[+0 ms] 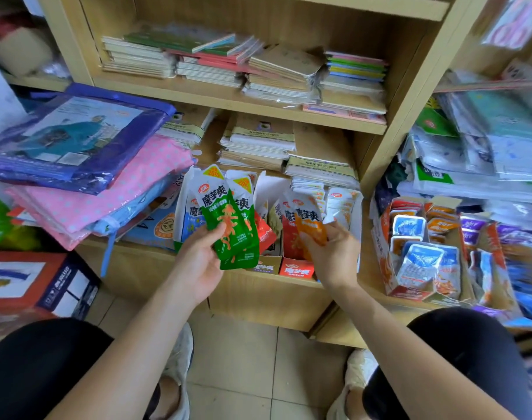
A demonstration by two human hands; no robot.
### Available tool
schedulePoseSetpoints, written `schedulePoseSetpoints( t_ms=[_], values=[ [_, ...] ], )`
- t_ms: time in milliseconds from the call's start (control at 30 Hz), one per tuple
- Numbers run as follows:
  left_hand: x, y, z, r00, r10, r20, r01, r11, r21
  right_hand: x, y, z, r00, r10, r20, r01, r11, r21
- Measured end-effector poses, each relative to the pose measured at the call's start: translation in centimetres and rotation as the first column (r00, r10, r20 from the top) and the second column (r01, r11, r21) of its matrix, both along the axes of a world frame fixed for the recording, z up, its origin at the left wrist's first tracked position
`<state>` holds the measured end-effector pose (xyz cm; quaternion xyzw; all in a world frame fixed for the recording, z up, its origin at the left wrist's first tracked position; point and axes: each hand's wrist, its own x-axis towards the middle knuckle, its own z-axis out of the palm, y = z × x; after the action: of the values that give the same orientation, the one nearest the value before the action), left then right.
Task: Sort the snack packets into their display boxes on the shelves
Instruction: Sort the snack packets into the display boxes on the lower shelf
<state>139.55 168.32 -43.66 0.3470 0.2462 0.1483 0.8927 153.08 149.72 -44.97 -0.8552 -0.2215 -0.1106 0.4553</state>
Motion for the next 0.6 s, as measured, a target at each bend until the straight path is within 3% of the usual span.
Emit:
schedulePoseSetpoints(
  t_ms=[167,267,333,467,533,600],
  values=[
    [0.2,-0.5,-0.1,1.000,-0.013,0.004,0.013,1.000,0.017,1.8,-1.1,1.3,0.977,0.061,-0.206,-0.108,0.969,-0.222],
    [0.4,-0.8,-0.1,1.000,-0.021,0.001,0.021,1.000,0.023,2.6,-2.1,2.2,0.939,0.084,-0.333,-0.161,0.964,-0.211],
    [0.6,-1.0,-0.2,0.999,-0.036,0.012,0.036,0.999,0.017,2.9,-2.9,2.5,0.908,0.095,-0.408,-0.145,0.985,-0.093],
    [0.9,-1.7,-0.2,0.998,-0.067,0.013,0.067,0.998,0.006,2.0,-4.2,4.0,0.902,0.186,-0.390,-0.108,0.971,0.212],
    [1.2,-2.1,-0.3,0.996,-0.085,0.019,0.085,0.996,0.006,0.7,-4.4,5.1,0.825,0.316,-0.469,-0.080,0.886,0.456],
    [1.4,-2.5,-0.4,0.996,-0.090,0.017,0.089,0.996,0.016,-0.8,-4.2,5.6,0.701,0.459,-0.546,-0.082,0.812,0.577]
  ],
)
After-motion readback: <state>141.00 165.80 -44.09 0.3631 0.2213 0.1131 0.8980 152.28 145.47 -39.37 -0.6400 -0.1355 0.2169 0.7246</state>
